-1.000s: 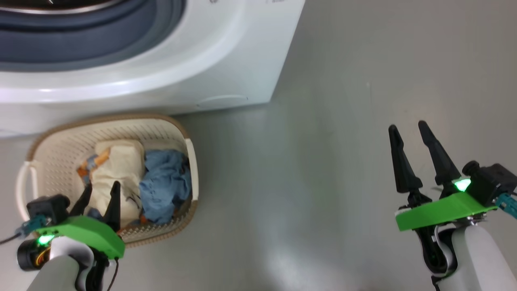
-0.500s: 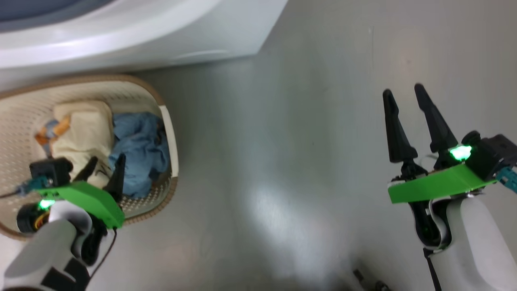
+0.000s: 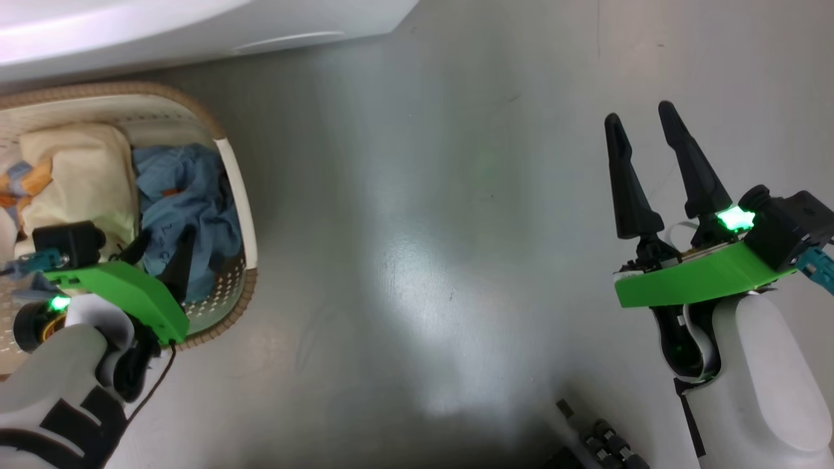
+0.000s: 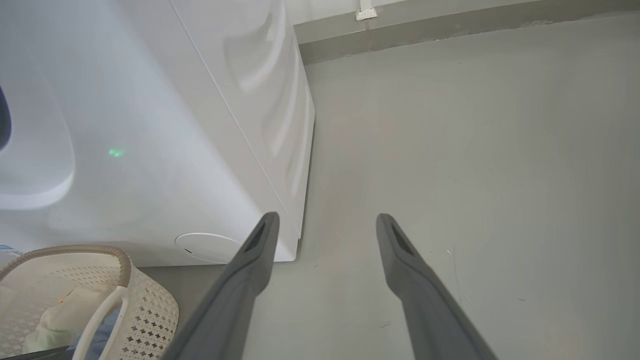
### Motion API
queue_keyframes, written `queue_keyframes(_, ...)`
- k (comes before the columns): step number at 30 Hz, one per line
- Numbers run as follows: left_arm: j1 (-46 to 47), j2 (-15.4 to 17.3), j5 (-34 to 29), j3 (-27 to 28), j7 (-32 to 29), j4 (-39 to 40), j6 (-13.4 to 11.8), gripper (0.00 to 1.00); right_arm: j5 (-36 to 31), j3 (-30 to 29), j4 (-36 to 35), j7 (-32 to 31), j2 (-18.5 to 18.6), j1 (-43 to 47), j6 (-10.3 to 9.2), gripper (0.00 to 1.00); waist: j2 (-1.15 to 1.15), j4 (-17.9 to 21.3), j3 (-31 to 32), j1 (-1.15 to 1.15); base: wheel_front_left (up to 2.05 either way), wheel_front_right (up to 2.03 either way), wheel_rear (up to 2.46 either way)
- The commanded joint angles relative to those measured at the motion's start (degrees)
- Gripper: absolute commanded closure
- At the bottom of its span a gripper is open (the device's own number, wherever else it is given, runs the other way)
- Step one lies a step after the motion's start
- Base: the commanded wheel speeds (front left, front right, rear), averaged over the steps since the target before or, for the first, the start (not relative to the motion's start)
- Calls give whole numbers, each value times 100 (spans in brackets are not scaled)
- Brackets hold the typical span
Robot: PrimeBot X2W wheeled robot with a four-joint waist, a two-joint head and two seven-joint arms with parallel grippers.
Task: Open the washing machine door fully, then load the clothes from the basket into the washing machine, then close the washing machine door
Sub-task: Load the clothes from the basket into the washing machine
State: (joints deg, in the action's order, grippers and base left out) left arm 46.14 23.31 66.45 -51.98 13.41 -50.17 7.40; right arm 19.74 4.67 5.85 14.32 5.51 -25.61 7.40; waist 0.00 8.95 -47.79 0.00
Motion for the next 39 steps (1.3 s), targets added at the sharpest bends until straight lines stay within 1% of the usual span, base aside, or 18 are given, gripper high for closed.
queue_keyframes(1,50,276,149,-37,-19,39,9,0,-52,132,-166,68,-49,96,9,0,0,33,-60,0,0,0,0)
queue_keyframes(5,176,347,422,-363,-64,81,9,0,-59,160,-197,68,-63,78,9,0,0,52,-104,0,0,0,0)
queue_keyframes(6,206,362,484,-438,-76,70,9,11,-61,163,-199,68,-66,72,9,0,0,54,-108,0,0,0,0)
queue_keyframes(7,233,372,549,-508,-91,63,9,47,-62,166,-198,68,-67,65,9,0,0,57,-106,0,0,0,0)
queue_keyframes(8,233,372,549,-508,-91,63,9,47,-62,166,-198,68,-67,65,9,0,0,57,-106,0,0,0,0)
queue_keyframes(9,258,382,609,-574,-95,52,9,80,-64,168,-197,68,-68,58,9,0,0,60,-101,0,0,0,0)
queue_keyframes(10,280,388,669,-639,-111,39,9,100,-66,170,-196,68,-70,51,9,0,0,62,-93,0,0,0,0)
queue_keyframes(14,349,389,891,-871,-120,24,9,100,-69,155,-186,68,-69,38,9,0,0,40,-13,0,0,0,0)
queue_keyframes(18,331,373,1101,-988,-30,-23,9,100,-57,133,-154,68,-74,57,9,0,0,-4,149,0,0,0,0)
queue_keyframes(27,-6,336,1497,-879,144,-83,9,100,20,114,-4,68,-64,205,9,0,0,-150,842,0,0,0,0)
queue_keyframes(31,-205,357,1502,-545,155,-8,9,100,72,95,76,68,-38,343,9,0,0,-210,1239,0,0,0,0)
queue_keyframes(37,-671,358,1089,321,157,217,9,100,148,80,222,68,50,643,9,0,0,-292,1852,0,0,0,0)
queue_keyframes(38,-844,340,874,642,158,335,9,100,176,70,262,68,89,758,9,0,0,-321,2046,0,0,0,0)
queue_keyframes(39,-844,340,874,642,158,335,9,100,176,70,262,68,89,758,9,0,0,-321,2046,0,0,0,0)
